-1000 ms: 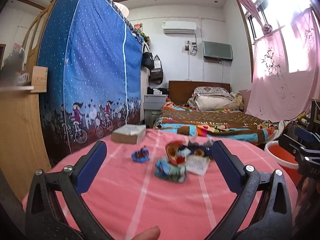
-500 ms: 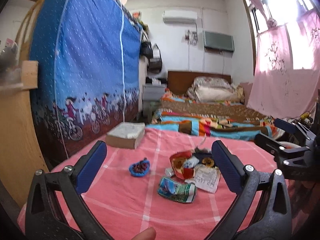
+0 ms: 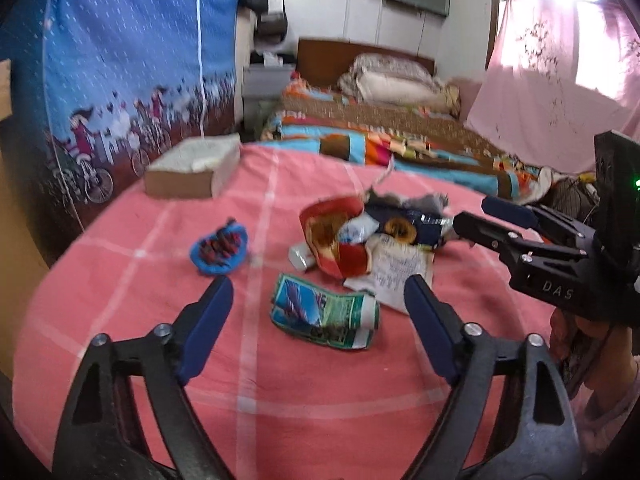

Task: Collect trash
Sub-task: 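Grasp the green-white wrapper with the left tool while the right tool grasps the blue foil wrapper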

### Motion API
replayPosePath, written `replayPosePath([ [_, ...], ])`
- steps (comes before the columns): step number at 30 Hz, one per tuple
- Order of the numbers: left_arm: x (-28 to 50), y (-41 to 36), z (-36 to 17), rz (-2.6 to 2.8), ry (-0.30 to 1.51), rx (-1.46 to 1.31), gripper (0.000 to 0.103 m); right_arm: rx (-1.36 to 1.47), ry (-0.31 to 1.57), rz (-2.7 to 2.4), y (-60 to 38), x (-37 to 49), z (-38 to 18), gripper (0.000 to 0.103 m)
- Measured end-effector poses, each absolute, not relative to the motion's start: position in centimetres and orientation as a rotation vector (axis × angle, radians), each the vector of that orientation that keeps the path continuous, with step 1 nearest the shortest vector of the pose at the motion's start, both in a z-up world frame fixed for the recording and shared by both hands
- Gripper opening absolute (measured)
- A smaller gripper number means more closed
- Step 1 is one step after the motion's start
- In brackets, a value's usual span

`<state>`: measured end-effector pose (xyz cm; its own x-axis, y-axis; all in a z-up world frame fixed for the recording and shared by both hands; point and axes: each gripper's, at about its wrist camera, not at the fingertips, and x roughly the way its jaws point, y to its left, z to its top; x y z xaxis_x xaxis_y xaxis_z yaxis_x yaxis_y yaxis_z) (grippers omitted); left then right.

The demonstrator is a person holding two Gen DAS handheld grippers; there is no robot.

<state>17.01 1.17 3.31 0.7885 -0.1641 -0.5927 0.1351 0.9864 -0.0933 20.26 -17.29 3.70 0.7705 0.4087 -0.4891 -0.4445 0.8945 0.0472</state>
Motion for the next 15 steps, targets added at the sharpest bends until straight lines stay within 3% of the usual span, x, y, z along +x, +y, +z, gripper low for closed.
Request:
replayPosePath([
  [7,18.9,0.3,1.6,-0.182,0.778,-0.021,0.078,-0.077,0.577,0.488,-16.8,21.3,2.9,0.058],
  [11,19.1,0.0,1.3,-0.183,0.805,-0.008,0.071,-0.073,0.606,0.507,-16.6,21.7,2.5,0.047],
  [14,18.8,0.2,1.5,-0.183,0.783,-0.008,0.068,-0.067,0.612,0.513,-16.6,21.8,2.4,0.028],
  [15,18.6,0.2,1.6,-0.182,0.772,-0.008,0.067,-0.064,0.609,0.515,-16.6,21.7,2.4,0.028],
])
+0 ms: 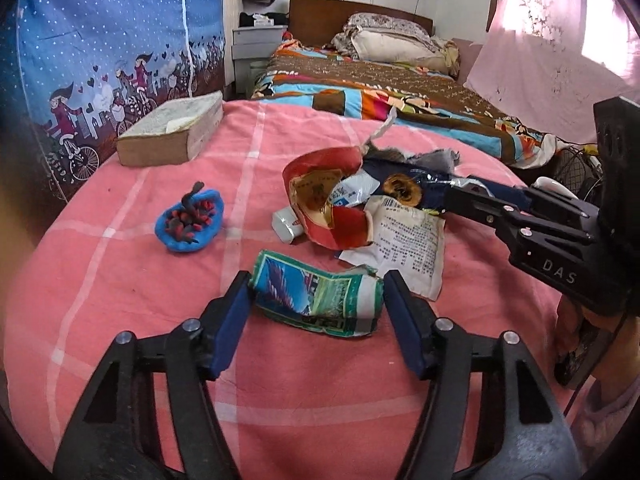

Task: Collect trash
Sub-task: 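Grasp the green-white wrapper with the left tool while the right tool grasps the blue foil wrapper, then carry both wrappers to the orange bucket and open both tools to drop them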

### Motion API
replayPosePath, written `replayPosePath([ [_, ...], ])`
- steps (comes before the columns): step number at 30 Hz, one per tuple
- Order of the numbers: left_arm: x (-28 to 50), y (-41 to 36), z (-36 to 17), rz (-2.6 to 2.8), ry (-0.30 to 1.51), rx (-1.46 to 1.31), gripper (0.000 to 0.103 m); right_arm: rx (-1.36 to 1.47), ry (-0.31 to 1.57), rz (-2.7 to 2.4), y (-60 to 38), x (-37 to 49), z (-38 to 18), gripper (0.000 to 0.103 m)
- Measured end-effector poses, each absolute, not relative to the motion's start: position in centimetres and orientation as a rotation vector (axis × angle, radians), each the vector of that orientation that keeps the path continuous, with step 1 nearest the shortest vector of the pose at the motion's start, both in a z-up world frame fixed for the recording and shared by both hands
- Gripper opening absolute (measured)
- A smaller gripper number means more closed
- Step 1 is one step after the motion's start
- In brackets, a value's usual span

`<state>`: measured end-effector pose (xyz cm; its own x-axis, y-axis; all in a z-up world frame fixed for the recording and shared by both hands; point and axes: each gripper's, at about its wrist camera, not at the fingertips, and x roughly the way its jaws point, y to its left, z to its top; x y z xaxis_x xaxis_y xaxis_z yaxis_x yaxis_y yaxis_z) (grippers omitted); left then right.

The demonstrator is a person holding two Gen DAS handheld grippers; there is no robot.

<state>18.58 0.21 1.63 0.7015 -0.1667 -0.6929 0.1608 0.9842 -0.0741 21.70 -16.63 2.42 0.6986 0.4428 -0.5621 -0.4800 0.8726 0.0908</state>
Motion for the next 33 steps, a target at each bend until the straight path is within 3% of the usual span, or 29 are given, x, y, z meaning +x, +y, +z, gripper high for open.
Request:
replayPosePath([
  [13,17.9,-0.1,2.7,-0.170,0.709,-0.015,0.046,-0.153,0.409,0.453,-16.8,17.0,3.7,0.014],
  [17,17.1,-0.3,3.0,-0.176,0.675,-0.040,0.045,-0.165,0.339,0.431,-17.5,15.5,4.2,0.013],
  [25,15.8,-1.3,3.4,-0.178,0.631,-0.056,0.045,-0.460,0.203,0.284,-16.0,12.4,3.5,0.013],
  [33,15.3,-3.0,3.2,-0.204,0.632,-0.051,0.045,-0.640,0.228,0.179,-15.9,12.3,1.3,0.013],
])
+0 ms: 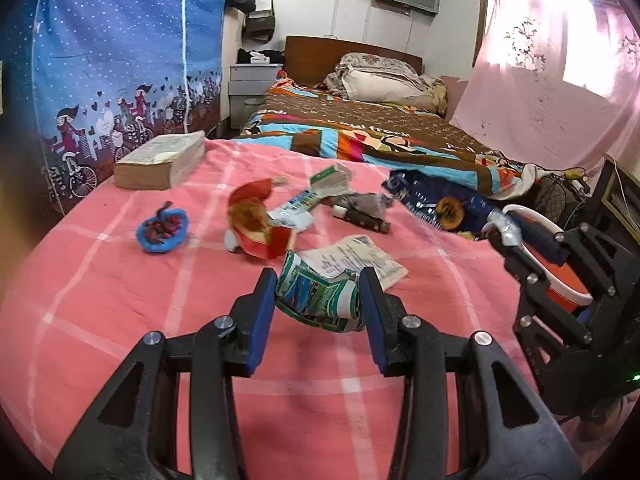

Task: Collect trash
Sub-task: 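Carry both wrappers to the orange bucket and open both tools to drop them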

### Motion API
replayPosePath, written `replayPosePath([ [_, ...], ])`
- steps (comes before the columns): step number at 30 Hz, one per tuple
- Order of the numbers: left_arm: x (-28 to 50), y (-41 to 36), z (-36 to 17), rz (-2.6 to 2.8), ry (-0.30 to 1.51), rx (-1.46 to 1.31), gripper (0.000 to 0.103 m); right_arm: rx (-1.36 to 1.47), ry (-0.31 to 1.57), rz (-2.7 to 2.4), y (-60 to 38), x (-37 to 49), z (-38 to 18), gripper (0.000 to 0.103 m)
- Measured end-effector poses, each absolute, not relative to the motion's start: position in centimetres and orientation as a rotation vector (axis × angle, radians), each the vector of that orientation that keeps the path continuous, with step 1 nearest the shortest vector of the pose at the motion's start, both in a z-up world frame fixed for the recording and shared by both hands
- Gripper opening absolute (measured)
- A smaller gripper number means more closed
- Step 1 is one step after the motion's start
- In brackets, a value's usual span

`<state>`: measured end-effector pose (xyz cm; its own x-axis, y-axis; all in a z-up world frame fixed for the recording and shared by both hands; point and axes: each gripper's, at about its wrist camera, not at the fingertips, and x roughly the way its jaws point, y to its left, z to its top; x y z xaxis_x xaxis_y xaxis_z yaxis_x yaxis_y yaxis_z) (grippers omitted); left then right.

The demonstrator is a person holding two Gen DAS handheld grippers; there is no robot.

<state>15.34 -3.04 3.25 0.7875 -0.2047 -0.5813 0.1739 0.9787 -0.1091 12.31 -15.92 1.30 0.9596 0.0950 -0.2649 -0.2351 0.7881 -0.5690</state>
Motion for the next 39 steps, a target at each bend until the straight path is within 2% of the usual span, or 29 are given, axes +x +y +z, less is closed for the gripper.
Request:
replayPosePath([
  [5,15.3,-3.9,2.9,-0.213,0.646,-0.041,0.045,-0.697,0.271,0.164,-16.0,13.0,-0.1,0.013],
  [13,15.3,-4.8,3.6,-0.222,0.603,-0.060,0.045,-0.564,0.206,0.143,-17.9,12.4,1.4,0.013],
  [29,15.0,-14.6,10.6,-0.445,0.241,-0.023,0.046,-0.227,-0.144,-0.116,-27.9,8.0,7.3,0.013],
  [35,14.9,-19.8,12.0,-0.573,0.164,0.014,0.047,-0.155,-0.138,-0.241,-32.6,7.6,7.7,0.013],
  [39,15.4,-23.1,11.5,-0.651,0.179,0.039,0.047,-0.102,-0.083,-0.312,-35.3,7.7,7.6,0.013],
])
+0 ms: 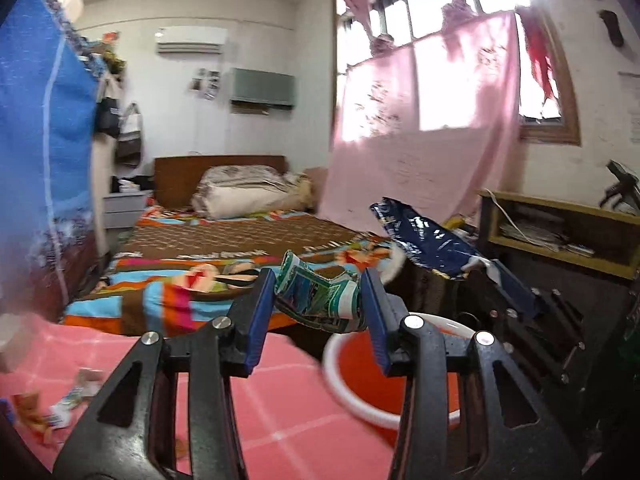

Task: Collect trash
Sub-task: 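Carry both wrappers to the orange bucket and open both tools to drop them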

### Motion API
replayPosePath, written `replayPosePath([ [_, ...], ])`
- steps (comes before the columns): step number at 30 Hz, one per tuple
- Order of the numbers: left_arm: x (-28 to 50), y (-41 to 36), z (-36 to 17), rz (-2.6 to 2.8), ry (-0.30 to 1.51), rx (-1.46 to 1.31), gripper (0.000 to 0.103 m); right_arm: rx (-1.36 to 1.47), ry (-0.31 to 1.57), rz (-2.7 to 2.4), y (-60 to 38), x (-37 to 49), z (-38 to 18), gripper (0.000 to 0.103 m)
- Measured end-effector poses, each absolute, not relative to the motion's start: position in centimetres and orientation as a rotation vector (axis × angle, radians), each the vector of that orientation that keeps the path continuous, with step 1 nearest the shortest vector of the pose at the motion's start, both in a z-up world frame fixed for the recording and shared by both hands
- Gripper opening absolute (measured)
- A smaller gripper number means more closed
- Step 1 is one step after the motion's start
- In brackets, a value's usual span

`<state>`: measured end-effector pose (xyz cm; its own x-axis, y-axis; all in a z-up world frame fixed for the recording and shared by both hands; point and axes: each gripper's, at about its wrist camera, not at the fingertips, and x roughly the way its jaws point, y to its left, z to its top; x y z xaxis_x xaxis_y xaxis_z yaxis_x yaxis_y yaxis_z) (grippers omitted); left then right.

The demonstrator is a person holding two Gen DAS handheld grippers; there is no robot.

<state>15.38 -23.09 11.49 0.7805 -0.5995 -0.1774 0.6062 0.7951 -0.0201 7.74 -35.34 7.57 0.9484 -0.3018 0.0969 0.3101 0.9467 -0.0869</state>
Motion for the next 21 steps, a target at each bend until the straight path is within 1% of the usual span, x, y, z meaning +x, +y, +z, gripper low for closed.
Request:
replayPosePath([
  [5,16.3,-27.0,10.5,-0.740,0.260,0.053,0.047,-0.027,0.007,-0.376,-38.4,7.6,6.9,0.014],
  [14,19.4,-32.5,8.3,-0.795,0.492,0.072,0.047,0.120,0.162,-0.385,-42.2,8.5,5.3,0.014],
  [21,21.5,-34.8,6.3,-0.805,0.659,0.027,0.052,0.184,0.241,-0.370,-43.1,9.3,4.2,0.015],
])
